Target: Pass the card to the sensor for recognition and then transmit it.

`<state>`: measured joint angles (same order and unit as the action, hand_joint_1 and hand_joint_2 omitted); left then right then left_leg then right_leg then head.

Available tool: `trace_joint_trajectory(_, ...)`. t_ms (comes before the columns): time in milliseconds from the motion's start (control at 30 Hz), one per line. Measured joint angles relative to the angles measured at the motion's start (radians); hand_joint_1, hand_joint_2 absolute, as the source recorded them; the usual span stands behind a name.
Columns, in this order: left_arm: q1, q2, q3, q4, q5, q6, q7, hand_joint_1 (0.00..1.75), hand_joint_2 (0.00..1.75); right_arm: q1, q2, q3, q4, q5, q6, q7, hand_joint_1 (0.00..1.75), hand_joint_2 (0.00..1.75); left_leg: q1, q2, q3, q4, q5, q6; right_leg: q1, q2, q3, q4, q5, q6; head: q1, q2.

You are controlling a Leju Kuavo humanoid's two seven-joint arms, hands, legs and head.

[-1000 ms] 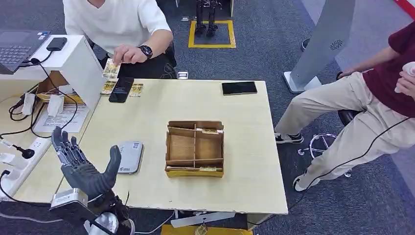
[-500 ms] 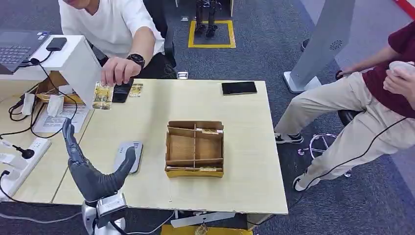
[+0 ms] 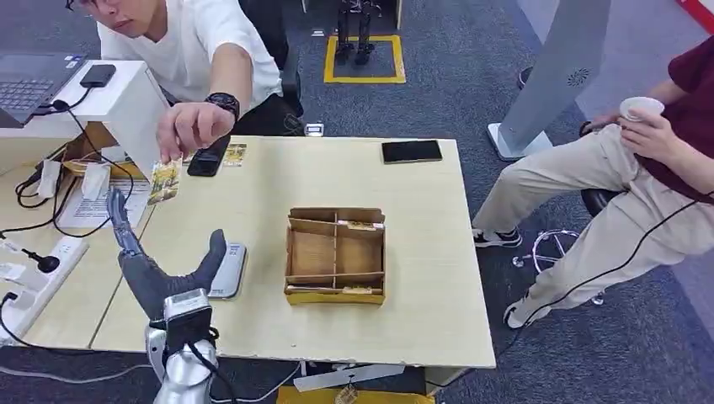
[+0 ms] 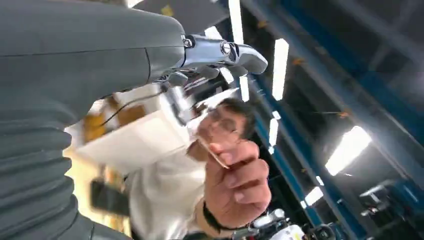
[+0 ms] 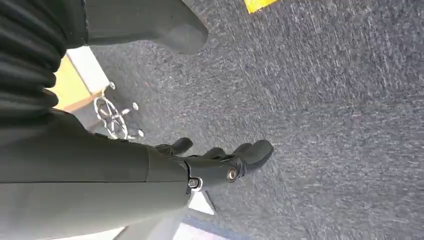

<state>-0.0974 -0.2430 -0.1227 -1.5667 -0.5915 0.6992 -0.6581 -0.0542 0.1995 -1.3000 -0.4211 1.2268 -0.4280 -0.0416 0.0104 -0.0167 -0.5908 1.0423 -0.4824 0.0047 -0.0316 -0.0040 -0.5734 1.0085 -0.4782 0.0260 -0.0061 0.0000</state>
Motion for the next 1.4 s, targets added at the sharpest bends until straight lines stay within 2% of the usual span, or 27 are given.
trace_joint_trajectory(67, -0.03, -0.015, 0.049, 0.031, -0.077, 0.0, -0.02, 0.0, 1.75, -0.004, -0.011, 0.009, 0.014, 0.008, -0.002, -0.001, 0.0, 1.75, 0.0, 0.0, 0.0, 0.0, 0.0, 0.0, 0.0, 0.0, 0.0, 0.0, 0.0, 0.0, 0.0, 0.0)
trace_joint_trajectory(300, -0.069, -0.037, 0.118, 0.079, -0.108, 0.0, -0.03, 0.0, 1.75, -0.009, -0.026, 0.017, 0.038, 0.009, -0.003, -0.001, 0.0, 1.75, 0.0, 0.0, 0.0, 0.0, 0.0, 0.0, 0.0, 0.001, 0.0, 0.0, 0.0, 0.0, 0.0, 0.0)
trace_joint_trajectory(400, -0.074, -0.041, 0.146, 0.091, -0.188, 0.0, -0.04, 0.0, 1.75, -0.009, -0.034, 0.018, 0.046, 0.012, -0.006, -0.001, 0.0, 1.75, 0.0, 0.0, 0.0, 0.0, 0.0, 0.0, 0.0, 0.0, -0.001, 0.0, 0.0, 0.0, 0.0, 0.0)
trace_joint_trajectory(500, -0.097, -0.046, 0.176, 0.117, -0.221, 0.0, -0.04, 0.0, 1.75, -0.009, -0.042, 0.019, 0.053, 0.012, -0.008, -0.001, 0.0, 1.75, 0.0, 0.0, 0.0, 0.0, 0.0, 0.0, 0.0, 0.0, -0.001, 0.0, 0.0, 0.0, 0.0, 0.0)
trace_joint_trajectory(667, -0.131, -0.056, 0.232, 0.13, -0.386, 0.001, -0.041, 0.0, 1.75, -0.01, -0.054, 0.028, 0.066, 0.021, -0.006, -0.007, 0.0, 1.75, 0.0, 0.0, 0.0, 0.0, 0.0, 0.0, 0.0, 0.001, 0.0, 0.0, 0.0, 0.0, 0.0, 0.0)
trace_joint_trajectory(900, -0.151, -0.062, 0.276, 0.129, -0.447, 0.002, -0.041, 0.0, 1.75, -0.011, -0.062, 0.041, 0.083, 0.027, -0.005, -0.008, 0.0, 1.75, 0.0, 0.0, 0.0, 0.0, 0.0, 0.0, 0.0, 0.001, 0.0, 0.0, 0.0, 0.0, 0.0, 0.0)
trace_joint_trajectory(933, -0.152, -0.063, 0.278, 0.128, -0.455, 0.002, -0.041, 0.09, 1.75, -0.012, -0.063, 0.042, 0.085, 0.027, -0.005, -0.01, 0.0, 1.75, 0.0, 0.0, 0.0, 0.0, 0.0, 0.0, 0.0, 0.001, 0.0, 0.0, 0.0, 0.0, 0.0, 0.0)
trace_joint_trajectory(967, -0.154, -0.063, 0.282, 0.128, -0.459, 0.002, -0.041, 1.75, 1.75, -0.012, -0.064, 0.042, 0.087, 0.028, -0.005, -0.01, 0.0, 1.75, 0.0, 0.0, 0.0, 0.0, 0.0, 0.0, 0.0, 0.001, 0.0, 0.0, 0.0, 0.0, 0.0, 0.0)
trace_joint_trajectory(1400, -0.157, -0.065, 0.293, 0.112, -0.444, 0.002, -0.041, 1.75, 1.75, -0.014, -0.064, 0.047, 0.097, 0.027, -0.007, -0.01, 0.0, 1.75, 0.0, 0.0, 0.0, 0.0, 0.0, 0.0, 0.0, 0.001, 0.0, 0.0, 0.0, 0.0, 0.0, 0.0)
